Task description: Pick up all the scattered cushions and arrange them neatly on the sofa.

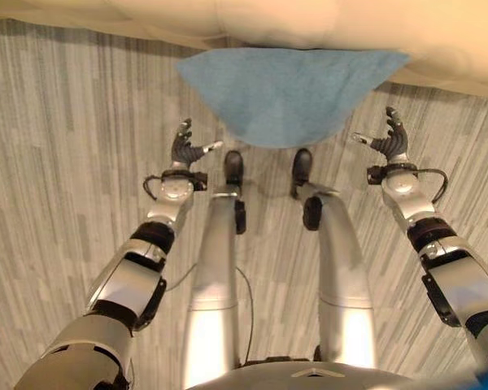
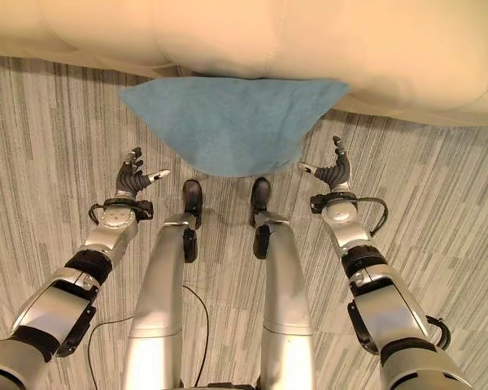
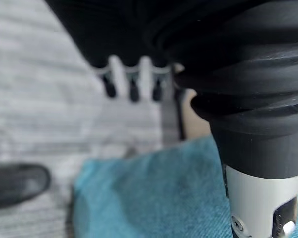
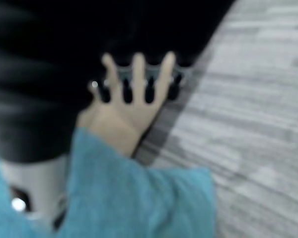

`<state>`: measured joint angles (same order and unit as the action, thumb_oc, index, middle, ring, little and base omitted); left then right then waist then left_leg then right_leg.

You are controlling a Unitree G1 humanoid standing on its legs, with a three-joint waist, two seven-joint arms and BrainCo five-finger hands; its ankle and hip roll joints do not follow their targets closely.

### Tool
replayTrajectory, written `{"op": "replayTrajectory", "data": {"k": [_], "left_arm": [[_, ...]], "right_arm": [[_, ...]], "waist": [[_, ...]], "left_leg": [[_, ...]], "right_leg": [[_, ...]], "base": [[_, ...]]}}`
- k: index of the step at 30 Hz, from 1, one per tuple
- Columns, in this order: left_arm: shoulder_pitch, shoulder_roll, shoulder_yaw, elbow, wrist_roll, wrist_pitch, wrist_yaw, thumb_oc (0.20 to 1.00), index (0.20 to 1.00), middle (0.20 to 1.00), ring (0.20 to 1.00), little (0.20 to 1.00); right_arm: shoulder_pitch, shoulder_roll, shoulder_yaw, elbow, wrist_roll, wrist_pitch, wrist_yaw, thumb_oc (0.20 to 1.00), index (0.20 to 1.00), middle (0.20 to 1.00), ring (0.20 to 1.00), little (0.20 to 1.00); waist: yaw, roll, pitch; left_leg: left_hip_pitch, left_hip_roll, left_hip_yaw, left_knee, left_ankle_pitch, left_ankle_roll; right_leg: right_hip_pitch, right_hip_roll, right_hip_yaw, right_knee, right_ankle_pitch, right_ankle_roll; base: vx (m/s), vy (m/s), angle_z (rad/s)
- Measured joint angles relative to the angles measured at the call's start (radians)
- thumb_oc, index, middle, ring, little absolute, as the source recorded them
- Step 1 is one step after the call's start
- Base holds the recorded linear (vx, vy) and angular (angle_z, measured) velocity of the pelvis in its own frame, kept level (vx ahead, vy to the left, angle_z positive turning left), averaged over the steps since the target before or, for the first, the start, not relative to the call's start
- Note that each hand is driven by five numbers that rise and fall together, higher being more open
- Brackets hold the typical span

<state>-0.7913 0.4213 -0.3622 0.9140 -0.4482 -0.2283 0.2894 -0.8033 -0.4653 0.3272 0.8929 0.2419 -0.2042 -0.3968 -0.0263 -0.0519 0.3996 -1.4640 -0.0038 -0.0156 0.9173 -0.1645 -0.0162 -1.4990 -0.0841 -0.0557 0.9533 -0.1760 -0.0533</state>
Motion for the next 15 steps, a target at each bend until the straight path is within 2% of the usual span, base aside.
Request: {"op": "replayTrajectory", "data": {"k": [4, 9, 15], "left_arm": [[-0.028, 0.019, -0.013, -0.018, -0.003, 0.0, 0.001, 1.0, 1.0, 1.0, 1.0, 1.0], [-0.115, 0.058, -0.052, -0.034, -0.009, -0.002, 0.002, 1.0, 1.0, 1.0, 1.0, 1.0], [-0.193, 0.066, -0.121, -0.037, -0.01, -0.002, 0.027, 1.0, 1.0, 1.0, 1.0, 1.0]], "right_arm": [[-0.027, -0.009, 0.015, -0.012, 0.0, 0.001, 0.0, 1.0, 1.0, 1.0, 1.0, 1.0], [-0.098, -0.064, 0.058, -0.04, 0.0, -0.001, 0.0, 1.0, 1.0, 1.0, 1.0, 1.0], [-0.145, -0.075, 0.108, -0.049, 0.0, -0.002, -0.005, 1.0, 1.0, 1.0, 1.0, 1.0]], "waist": [[-0.01, 0.0, -0.003], [-0.014, 0.002, -0.007], [-0.025, 0.002, -0.006]], "left_leg": [[-0.042, -0.005, 0.0, 0.01, 0.005, -0.002], [-0.119, -0.005, 0.009, 0.047, -0.009, 0.004], [-0.118, -0.006, 0.014, 0.061, -0.014, 0.006]], "right_leg": [[-0.042, -0.004, 0.0, 0.01, -0.001, -0.001], [-0.122, -0.004, 0.014, 0.041, -0.009, 0.003], [-0.122, -0.004, 0.02, 0.049, -0.009, 0.002]], "base": [[0.03, -0.018, 0.01], [0.03, -0.017, -0.02], [0.01, -0.003, -0.01]]}}
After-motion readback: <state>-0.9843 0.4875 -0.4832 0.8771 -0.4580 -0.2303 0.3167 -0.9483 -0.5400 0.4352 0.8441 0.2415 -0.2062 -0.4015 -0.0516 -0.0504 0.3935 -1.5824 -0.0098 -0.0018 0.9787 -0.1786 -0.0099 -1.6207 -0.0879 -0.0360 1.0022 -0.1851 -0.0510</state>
